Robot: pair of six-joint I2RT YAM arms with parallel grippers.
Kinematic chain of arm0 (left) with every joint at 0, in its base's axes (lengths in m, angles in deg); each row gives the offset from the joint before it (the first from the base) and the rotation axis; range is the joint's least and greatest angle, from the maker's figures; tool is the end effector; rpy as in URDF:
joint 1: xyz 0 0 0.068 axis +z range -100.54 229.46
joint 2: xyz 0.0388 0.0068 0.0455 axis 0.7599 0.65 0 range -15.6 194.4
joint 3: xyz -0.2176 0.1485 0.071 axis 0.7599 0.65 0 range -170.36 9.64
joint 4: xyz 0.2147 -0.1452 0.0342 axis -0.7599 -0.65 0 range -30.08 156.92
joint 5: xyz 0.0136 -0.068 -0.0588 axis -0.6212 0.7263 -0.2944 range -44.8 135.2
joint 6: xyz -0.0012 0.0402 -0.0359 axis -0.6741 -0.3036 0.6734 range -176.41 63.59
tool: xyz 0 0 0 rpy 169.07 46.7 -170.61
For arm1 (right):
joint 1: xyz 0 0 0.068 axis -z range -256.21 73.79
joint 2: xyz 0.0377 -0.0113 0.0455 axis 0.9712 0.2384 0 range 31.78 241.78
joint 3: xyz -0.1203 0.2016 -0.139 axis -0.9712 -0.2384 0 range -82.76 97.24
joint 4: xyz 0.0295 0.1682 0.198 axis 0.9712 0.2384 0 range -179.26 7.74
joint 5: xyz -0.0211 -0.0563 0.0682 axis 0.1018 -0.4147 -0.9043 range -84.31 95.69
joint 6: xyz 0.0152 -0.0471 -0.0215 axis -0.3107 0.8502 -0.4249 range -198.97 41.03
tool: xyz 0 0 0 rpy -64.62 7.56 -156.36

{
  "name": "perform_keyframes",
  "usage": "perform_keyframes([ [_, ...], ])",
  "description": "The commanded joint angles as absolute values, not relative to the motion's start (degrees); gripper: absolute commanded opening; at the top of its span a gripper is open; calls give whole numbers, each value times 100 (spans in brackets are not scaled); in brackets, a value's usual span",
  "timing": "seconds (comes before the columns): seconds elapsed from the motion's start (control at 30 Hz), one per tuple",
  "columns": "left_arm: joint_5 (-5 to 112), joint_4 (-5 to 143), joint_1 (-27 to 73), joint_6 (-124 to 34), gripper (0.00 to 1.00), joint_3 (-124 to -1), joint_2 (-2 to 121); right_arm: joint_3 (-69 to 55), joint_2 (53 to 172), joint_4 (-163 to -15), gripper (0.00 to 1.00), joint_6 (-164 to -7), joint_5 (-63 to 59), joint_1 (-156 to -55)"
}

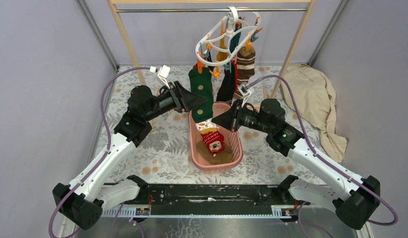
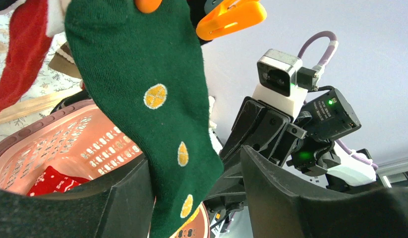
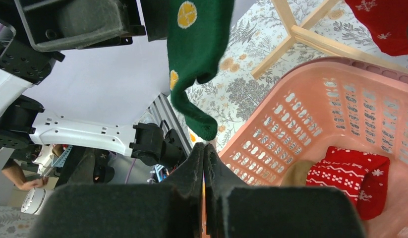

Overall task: Remove the socks clipped to the hanger
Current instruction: Remove the sock from the hanger.

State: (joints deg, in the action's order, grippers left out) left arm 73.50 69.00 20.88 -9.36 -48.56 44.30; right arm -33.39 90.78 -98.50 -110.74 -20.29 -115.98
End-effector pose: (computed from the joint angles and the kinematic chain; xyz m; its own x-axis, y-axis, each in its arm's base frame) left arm 0.2023 -0.1295 0.3953 -0.6090 -0.4021 -0.6837 0.5749 0.3701 -0.7297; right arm 0.1758 0.1666 0.3572 -0.4846 0.2125 -0.8485 -0.7723 0.3515 0.5291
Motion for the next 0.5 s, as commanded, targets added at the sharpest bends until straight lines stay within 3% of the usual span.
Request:
perform_keyframes([
  [0.0,7243,6743,2045,-1145,69,-4851,4385,-3379,8947,-9811,0,-10906,-1897,-11637],
  [0.47,6876,6024,2084,-1870,82,-5240,4240,-3265,8592,-9151,0,-10652,-1637,-11630],
])
